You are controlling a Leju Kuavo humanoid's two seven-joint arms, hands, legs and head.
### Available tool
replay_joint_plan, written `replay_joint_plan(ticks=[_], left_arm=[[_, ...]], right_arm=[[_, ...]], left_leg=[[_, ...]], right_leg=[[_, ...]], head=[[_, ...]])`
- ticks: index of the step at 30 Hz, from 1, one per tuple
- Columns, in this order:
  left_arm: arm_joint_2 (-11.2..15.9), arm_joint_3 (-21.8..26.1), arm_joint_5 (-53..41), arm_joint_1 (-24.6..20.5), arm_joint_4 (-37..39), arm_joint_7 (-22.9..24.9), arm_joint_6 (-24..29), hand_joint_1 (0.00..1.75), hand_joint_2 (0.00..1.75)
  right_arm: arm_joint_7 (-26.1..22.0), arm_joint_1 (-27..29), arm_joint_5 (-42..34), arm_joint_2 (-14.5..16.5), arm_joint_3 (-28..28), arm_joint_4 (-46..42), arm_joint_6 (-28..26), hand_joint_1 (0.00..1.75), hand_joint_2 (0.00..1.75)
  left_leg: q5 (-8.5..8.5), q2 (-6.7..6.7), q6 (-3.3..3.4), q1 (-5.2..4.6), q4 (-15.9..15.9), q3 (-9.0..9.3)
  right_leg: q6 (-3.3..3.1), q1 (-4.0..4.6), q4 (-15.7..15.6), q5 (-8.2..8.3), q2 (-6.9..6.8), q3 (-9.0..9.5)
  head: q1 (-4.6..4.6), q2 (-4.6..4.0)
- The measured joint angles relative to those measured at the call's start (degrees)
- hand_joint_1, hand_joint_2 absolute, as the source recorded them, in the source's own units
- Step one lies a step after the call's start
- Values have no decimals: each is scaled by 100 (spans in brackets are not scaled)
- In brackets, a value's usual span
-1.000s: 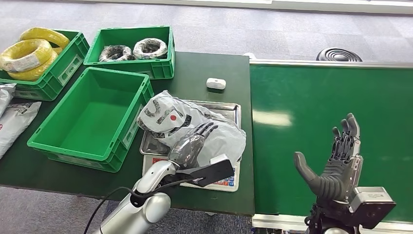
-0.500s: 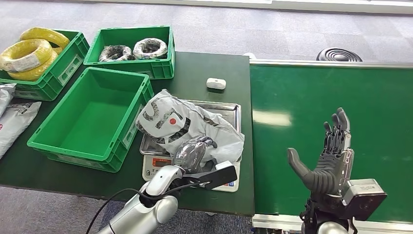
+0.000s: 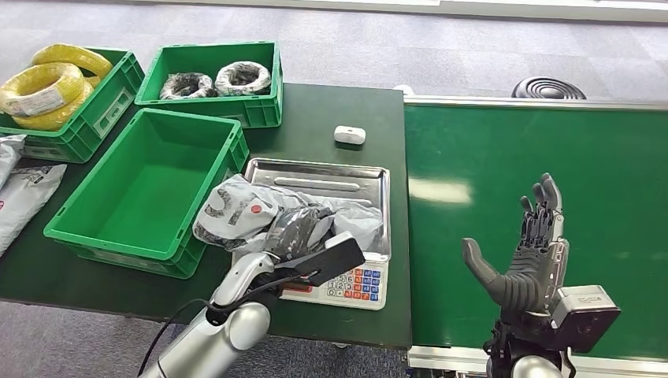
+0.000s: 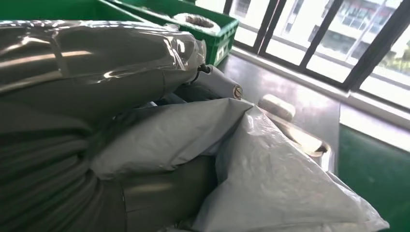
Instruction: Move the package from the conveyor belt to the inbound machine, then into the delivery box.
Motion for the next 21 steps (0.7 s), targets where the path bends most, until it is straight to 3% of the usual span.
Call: replay_joint_plan(ticks=[6, 10, 14, 18, 19, 21], left_arm=[[259, 430, -924, -19, -1217, -56, 908, 175, 175], [488, 1050, -1456, -116, -2017, -144, 1717, 175, 175], [692, 1824, -1345, -378, -2292, -63, 1813, 175, 175], [934, 2517, -1155, -667, -2078, -54, 1829, 175, 175], [979, 2652, -1095, -698, -2002, -84, 1850, 168, 175], [1049, 2854, -1003, -722, -1850, -123, 1869, 87, 175]], right_arm=[[-97, 218, 22, -6, -46, -51, -127, 0, 175], [-128, 445, 54, -6, -89, -164, -281, 0, 175], [-139, 551, 68, -25, -107, -220, -417, 0, 175], [-118, 568, 57, -61, -112, -226, -473, 0, 175], [-110, 573, 52, -70, -113, -226, -484, 0, 175], [-104, 585, 44, -85, -114, -226, -499, 0, 175]], left_leg=[[0, 0, 0, 1, -1, 0], [0, 2, -1, 2, -2, 1], [6, 2, 0, 2, -2, 3], [14, 3, -1, 1, -2, 7], [14, 4, -2, 1, -1, 8], [14, 4, -2, 1, -1, 8]], right_leg=[[0, 1, 0, 0, 0, -1], [0, 2, 2, 0, 0, -2], [-1, 2, 2, 0, 1, 0], [-5, 1, 3, 4, 2, 2], [-5, 1, 3, 5, 3, 2], [-6, 1, 3, 5, 2, 2]], head=[[0, 0], [-2, 0], [0, 0], [0, 0], [0, 0], [1, 0]])
